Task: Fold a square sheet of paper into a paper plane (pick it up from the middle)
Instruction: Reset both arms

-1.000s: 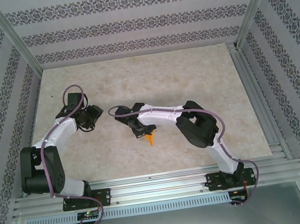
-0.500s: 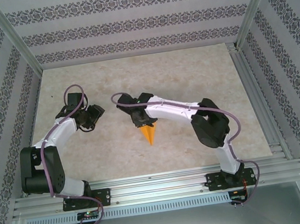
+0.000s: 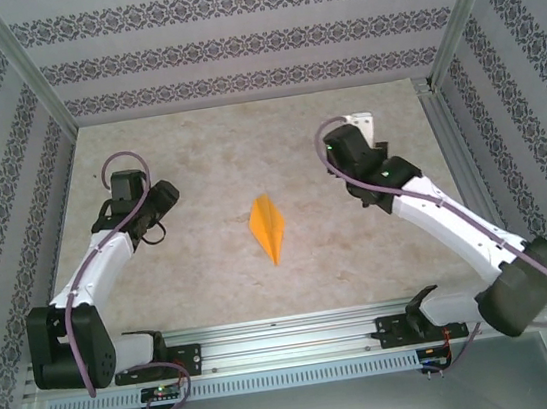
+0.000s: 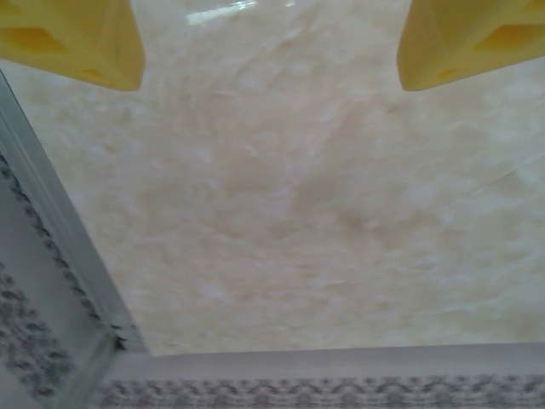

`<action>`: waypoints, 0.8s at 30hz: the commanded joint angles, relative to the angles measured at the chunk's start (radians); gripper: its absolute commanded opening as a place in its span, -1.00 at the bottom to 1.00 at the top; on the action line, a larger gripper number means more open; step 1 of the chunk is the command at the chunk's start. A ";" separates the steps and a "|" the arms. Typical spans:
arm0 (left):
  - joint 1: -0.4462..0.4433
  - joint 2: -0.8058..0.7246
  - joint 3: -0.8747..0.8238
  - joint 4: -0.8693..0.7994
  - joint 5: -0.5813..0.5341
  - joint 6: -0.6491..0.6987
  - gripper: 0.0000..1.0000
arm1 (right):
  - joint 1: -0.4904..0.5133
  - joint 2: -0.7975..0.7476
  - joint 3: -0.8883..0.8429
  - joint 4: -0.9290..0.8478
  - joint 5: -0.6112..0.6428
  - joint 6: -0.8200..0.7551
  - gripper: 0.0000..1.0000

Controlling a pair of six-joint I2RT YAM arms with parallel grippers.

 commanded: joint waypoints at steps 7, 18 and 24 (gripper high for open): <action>-0.003 0.054 -0.155 0.433 -0.370 0.418 0.79 | -0.363 0.029 -0.468 0.733 -0.184 -0.282 0.96; -0.043 0.173 -0.251 0.767 -0.323 0.711 0.85 | -0.460 0.263 -0.501 1.144 -0.398 -0.363 0.96; -0.044 0.253 -0.371 1.052 -0.209 0.781 0.83 | -0.544 0.241 -0.648 1.398 -0.616 -0.329 0.96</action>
